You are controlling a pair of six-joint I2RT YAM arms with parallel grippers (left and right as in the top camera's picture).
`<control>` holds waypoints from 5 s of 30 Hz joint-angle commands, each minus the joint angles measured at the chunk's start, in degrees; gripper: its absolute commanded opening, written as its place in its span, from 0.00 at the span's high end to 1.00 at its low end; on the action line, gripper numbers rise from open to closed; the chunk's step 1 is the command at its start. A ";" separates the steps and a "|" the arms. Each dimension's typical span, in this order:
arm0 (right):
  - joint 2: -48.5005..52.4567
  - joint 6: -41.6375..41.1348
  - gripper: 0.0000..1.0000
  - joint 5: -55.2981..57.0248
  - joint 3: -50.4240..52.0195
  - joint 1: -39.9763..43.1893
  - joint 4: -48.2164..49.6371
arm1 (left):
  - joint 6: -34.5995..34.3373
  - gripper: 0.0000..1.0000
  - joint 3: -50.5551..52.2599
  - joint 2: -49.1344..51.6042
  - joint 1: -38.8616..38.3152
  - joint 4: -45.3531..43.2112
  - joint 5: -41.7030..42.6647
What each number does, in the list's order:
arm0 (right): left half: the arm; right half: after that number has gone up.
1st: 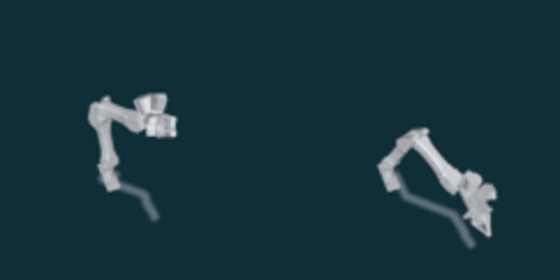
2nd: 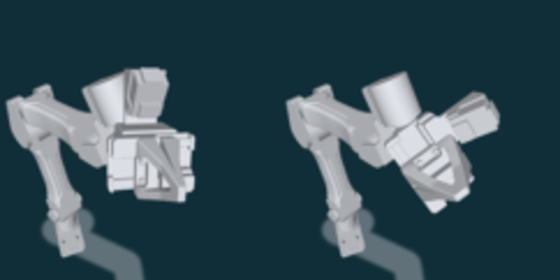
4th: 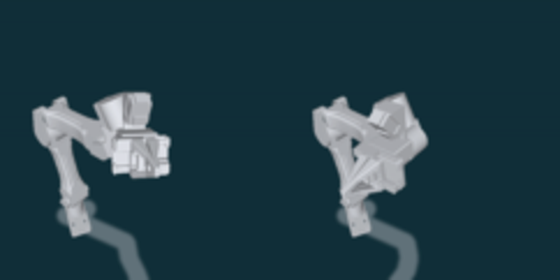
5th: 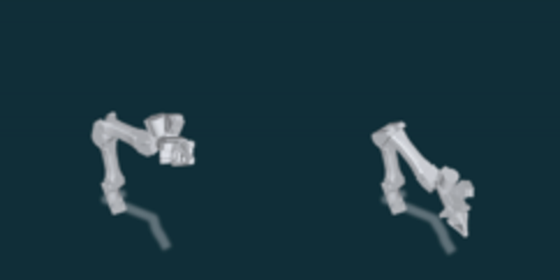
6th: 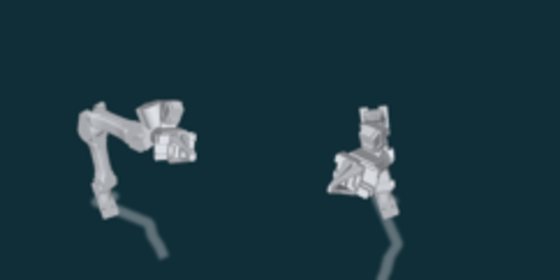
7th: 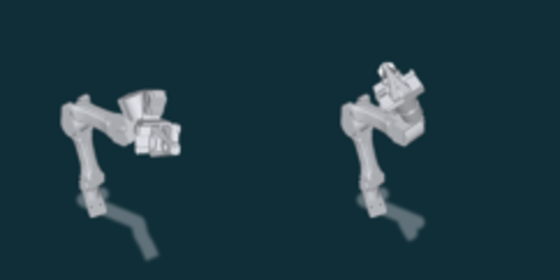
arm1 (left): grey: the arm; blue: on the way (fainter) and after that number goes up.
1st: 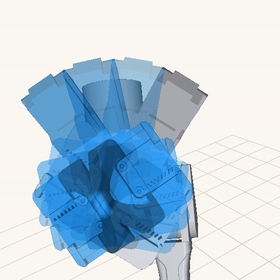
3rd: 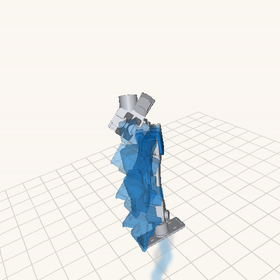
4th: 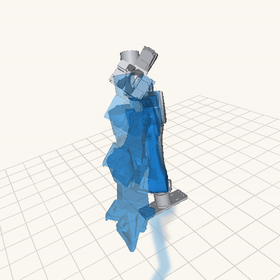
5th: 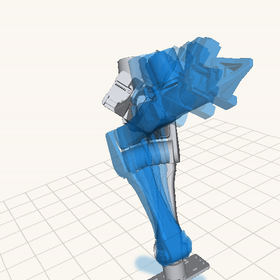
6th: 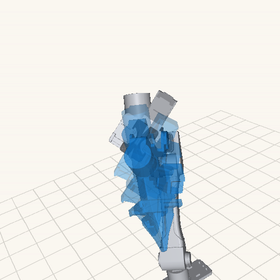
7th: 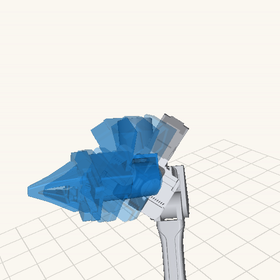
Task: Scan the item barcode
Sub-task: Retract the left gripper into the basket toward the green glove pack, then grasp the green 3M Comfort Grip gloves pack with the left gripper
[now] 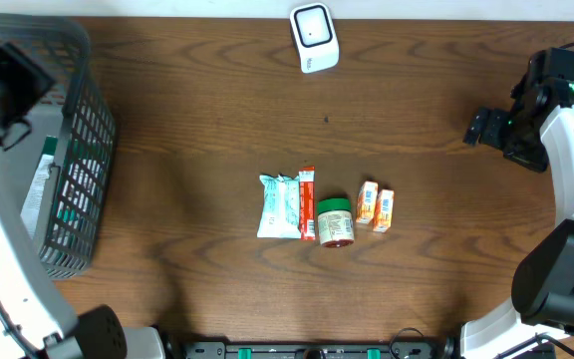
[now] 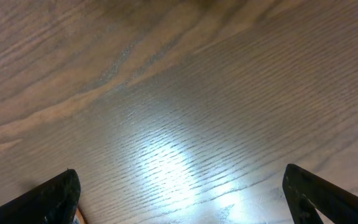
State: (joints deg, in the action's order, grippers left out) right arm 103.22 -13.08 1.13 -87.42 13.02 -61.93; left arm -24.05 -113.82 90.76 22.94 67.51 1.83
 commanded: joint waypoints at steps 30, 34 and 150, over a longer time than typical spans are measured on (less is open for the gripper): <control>-0.66 0.50 0.01 0.52 -0.66 0.02 -0.04 | 23.26 0.00 6.88 41.20 13.49 -0.85 0.13; -0.66 0.50 0.01 0.52 -0.66 0.02 -0.04 | 23.43 0.00 6.88 44.78 13.49 -1.97 0.09; -0.66 0.50 0.01 0.55 -0.66 0.02 -0.04 | 32.68 0.08 32.02 22.21 9.16 -23.08 -3.74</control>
State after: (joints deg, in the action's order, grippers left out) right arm 103.24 -12.97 1.13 -87.42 13.02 -61.91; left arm 8.99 -83.90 112.53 31.62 45.19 4.40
